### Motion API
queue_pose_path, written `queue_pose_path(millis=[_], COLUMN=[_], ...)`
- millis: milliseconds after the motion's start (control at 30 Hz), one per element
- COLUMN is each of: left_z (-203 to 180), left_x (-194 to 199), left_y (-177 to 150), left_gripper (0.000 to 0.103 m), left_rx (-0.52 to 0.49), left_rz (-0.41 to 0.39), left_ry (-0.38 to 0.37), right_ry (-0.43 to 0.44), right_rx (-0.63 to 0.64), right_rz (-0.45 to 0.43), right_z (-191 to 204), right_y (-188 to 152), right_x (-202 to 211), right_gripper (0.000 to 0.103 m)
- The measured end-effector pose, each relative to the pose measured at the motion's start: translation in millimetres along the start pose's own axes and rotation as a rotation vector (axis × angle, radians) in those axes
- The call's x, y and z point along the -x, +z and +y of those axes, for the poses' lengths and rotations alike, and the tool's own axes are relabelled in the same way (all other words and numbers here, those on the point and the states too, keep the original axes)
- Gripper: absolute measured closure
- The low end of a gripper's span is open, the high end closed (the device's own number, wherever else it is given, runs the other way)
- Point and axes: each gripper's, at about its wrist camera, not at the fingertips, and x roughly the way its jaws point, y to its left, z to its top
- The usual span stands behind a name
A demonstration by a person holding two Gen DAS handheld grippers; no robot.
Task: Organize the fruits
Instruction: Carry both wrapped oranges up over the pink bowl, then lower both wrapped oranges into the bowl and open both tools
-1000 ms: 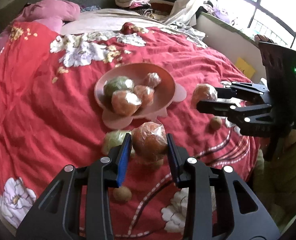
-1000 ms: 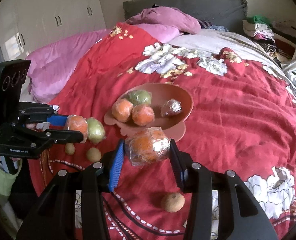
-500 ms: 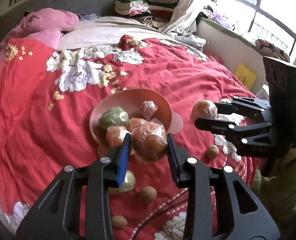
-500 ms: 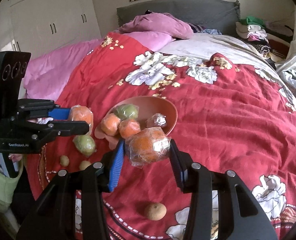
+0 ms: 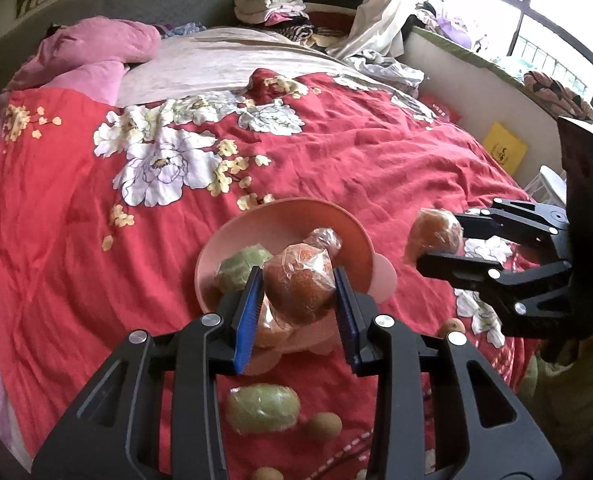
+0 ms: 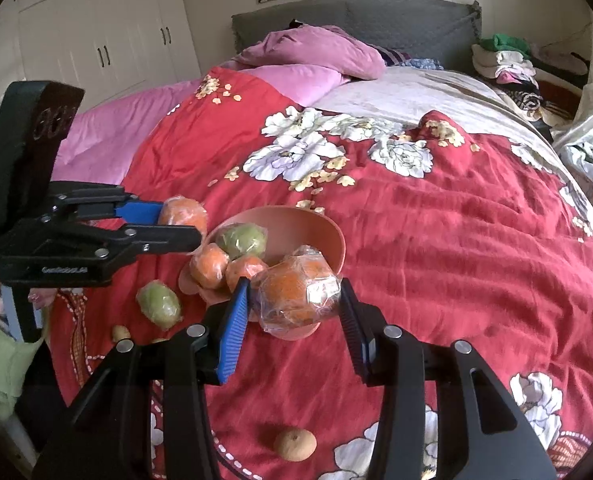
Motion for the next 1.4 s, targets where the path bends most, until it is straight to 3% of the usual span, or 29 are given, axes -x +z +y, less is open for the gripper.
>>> queue_pose_path(millis=[300, 567, 933, 1400], left_z=[22, 35, 33, 36], left_x=[-17, -38, -84, -100], left_y=[26, 48, 49, 54], left_gripper=[0.076, 0.076, 0.076, 0.076], left_rx=[0.032, 0.048, 0.073, 0.073], left_rz=[0.031, 0.086, 0.218, 0.249], left_ry=[0.002, -0.029, -0.123, -0.108], right_ry=[-0.002, 0.016, 0.02, -0.02], right_rx=[0.056, 0.064, 0.093, 0.105], right_rz=[0.015, 0.056, 0.093, 0.117], right_z=[6, 12, 23, 24], right_y=[24, 19, 11, 7], right_x=[-14, -37, -57, -71], right_gripper=[0.061, 0.061, 0.061, 0.06])
